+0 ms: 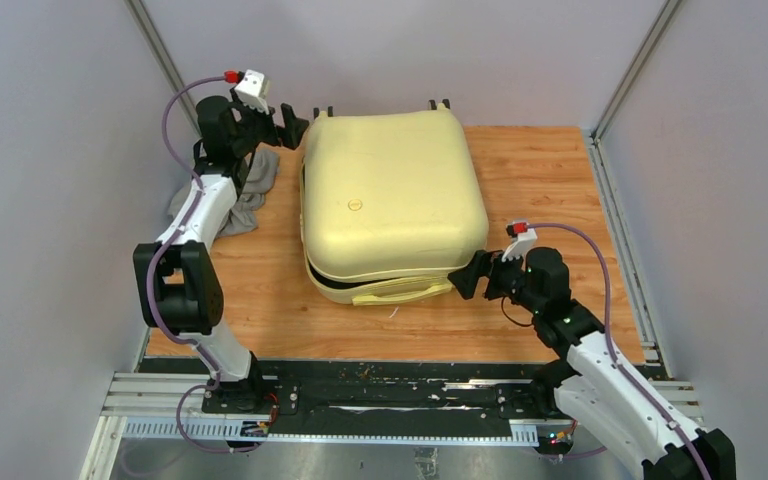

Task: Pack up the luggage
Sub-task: Zip the luggage at the center of the board.

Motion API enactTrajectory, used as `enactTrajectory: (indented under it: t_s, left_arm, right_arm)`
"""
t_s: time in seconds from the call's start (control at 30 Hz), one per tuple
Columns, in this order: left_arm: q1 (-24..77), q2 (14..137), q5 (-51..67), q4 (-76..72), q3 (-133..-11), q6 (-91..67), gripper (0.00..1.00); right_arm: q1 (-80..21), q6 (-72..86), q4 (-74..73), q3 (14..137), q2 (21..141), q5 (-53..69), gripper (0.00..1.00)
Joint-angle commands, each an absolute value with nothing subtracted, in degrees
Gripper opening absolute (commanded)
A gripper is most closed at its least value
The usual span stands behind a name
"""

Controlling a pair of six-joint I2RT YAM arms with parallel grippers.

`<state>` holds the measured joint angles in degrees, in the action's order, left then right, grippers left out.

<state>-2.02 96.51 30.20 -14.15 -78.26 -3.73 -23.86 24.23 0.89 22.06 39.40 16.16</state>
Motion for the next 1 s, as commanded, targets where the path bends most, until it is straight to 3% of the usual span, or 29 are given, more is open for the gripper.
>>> enactTrajectory:
  t_s: [0.0, 0.13, 0.37, 0.6, 0.73, 0.97]
  left_arm:
    - [-2.46, 94.84, 28.14, -8.96, -79.26, 16.46, 1.0]
    - [-2.89, 91.42, 28.67, -9.15, -77.2, 20.63, 1.0]
    - [-5.17, 94.04, 44.7, 4.02, -81.32, 28.86, 1.0]
    - [-4.73, 102.18, 41.28, -4.46, -85.18, 8.63, 1.0]
    - [-4.78, 111.21, 41.81, -5.79, -91.1, -9.15, 0.94]
    - [-4.81, 118.36, 45.18, -15.65, -93.73, -33.61, 0.95]
  right_arm:
    - [-24.3, 24.64, -4.75, 25.9, 37.33, 11.29, 1.0]
    - [-24.26, 28.27, -3.9, 25.28, 34.45, 8.33, 1.0]
    - [-23.46, 29.6, -5.45, 24.21, 31.84, 7.19, 1.0]
    - [-23.25, 27.29, -9.57, 27.32, 36.14, 6.99, 1.0]
    - [-23.29, 27.48, -10.42, 28.21, 37.17, 7.67, 1.0]
    - [-23.29, 27.57, -12.12, 27.61, 36.05, 7.23, 1.0]
